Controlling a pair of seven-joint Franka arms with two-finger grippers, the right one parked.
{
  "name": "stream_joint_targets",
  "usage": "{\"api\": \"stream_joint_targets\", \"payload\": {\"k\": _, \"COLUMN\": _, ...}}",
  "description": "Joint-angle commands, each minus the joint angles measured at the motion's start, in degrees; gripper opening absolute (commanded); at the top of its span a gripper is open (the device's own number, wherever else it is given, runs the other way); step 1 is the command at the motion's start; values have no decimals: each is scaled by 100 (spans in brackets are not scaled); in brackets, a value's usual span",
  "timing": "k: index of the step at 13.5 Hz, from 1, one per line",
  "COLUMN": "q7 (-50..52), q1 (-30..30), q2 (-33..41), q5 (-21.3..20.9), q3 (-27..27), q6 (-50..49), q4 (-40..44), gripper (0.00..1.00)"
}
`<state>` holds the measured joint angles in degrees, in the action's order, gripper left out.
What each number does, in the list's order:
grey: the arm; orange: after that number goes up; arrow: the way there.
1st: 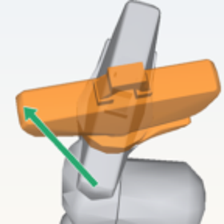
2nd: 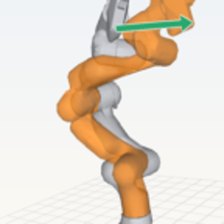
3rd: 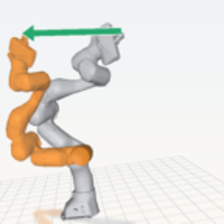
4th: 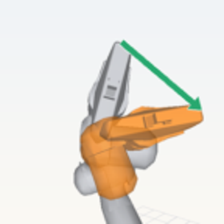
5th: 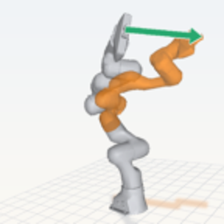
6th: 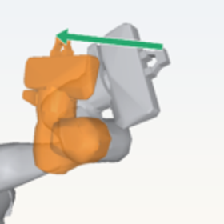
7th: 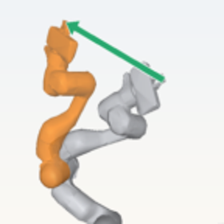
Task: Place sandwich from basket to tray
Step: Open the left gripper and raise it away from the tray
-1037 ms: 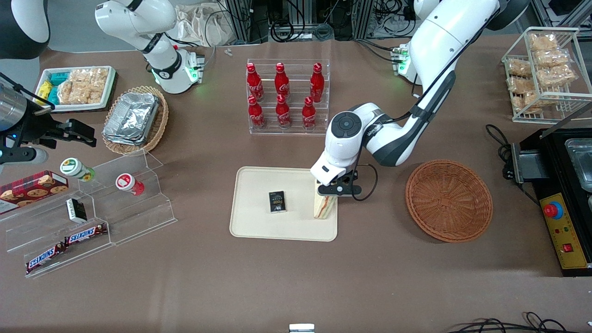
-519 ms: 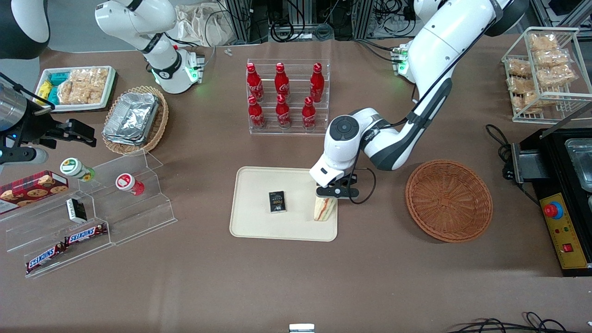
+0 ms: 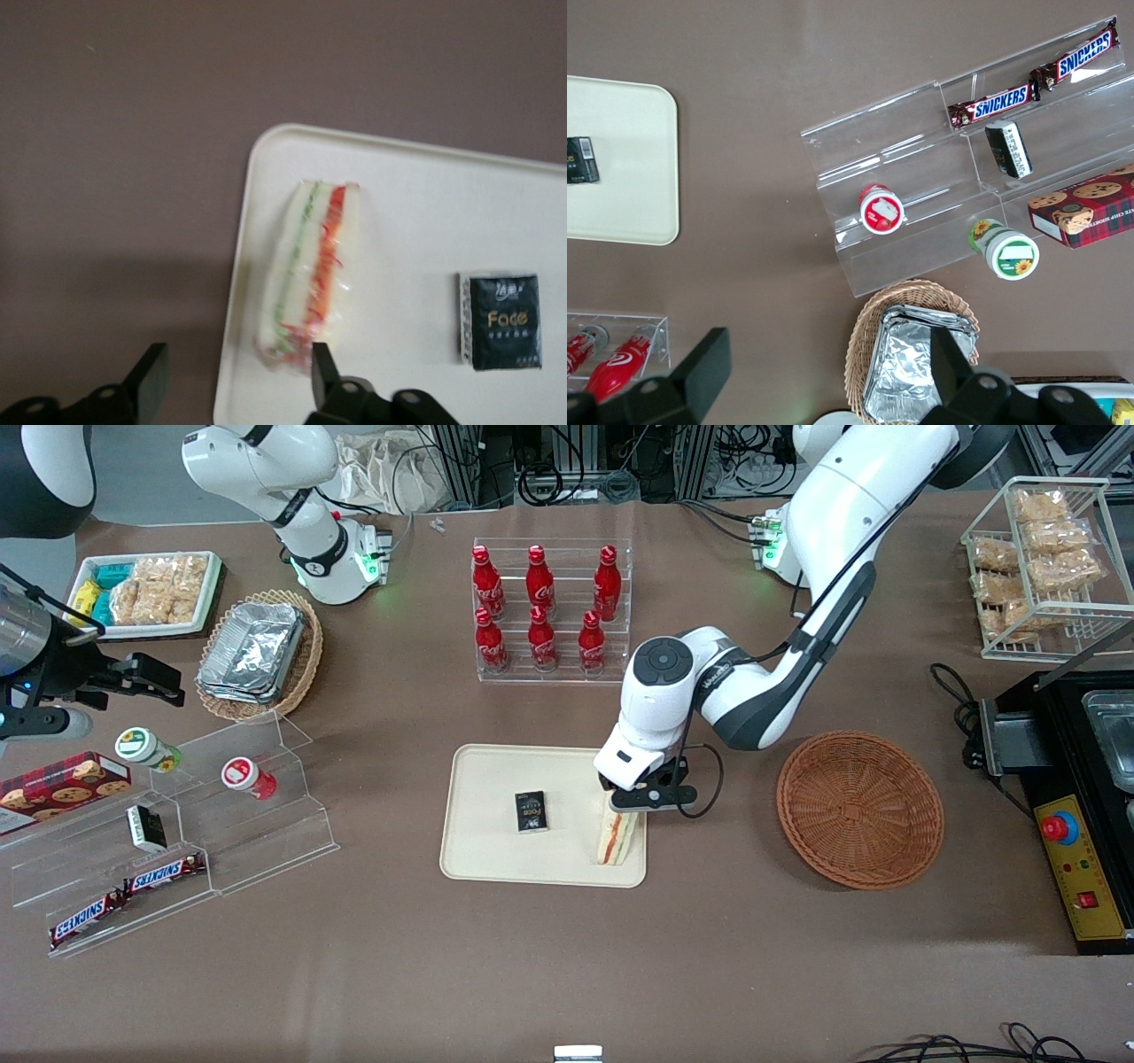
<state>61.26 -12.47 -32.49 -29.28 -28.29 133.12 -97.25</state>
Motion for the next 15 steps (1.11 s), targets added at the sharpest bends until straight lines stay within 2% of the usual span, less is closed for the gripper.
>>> {"api": "stream_joint_targets", "payload": {"k": 1, "q7": 88, "q1": 7, "q2": 558, "q5": 526, "q3": 7, "q6": -864, "q4": 205, "gripper": 100}}
{"api": "stream_joint_targets", "payload": {"k": 3, "q7": -462, "q1": 252, "q2": 953, "q5": 1149, "q3": 7, "q6": -1506, "q4": 364, "gripper": 100}}
{"api": "stream_joint_targets", "payload": {"k": 5, "q7": -1314, "q1": 516, "q2": 1445, "q5": 1975, "q3": 25, "q6": -2348, "q4": 566, "gripper": 100}}
{"api": "stream_joint_targets", "payload": {"k": 7, "q7": -2106, "q1": 928, "q2": 1929, "q5": 2478, "q3": 42, "q6": -3262, "q4": 689, "gripper": 100}}
{"api": "stream_joint_targets", "payload": {"k": 9, "q7": -2635, "q1": 1141, "q2": 2324, "q5": 2629, "q3": 130, "q6": -3992, "q4": 707, "gripper": 100}}
{"api": "stream_joint_targets", "payload": {"k": 12, "q7": -3363, "q1": 1071, "q2": 2940, "q5": 3032, "q3": 849, "q6": -4592, "q4": 593, "gripper": 100}}
{"api": "stream_joint_targets", "payload": {"k": 15, "q7": -3909, "q1": 1053, "q2": 3520, "q5": 3034, "q3": 1359, "q6": -4822, "q4": 208, "gripper": 100}}
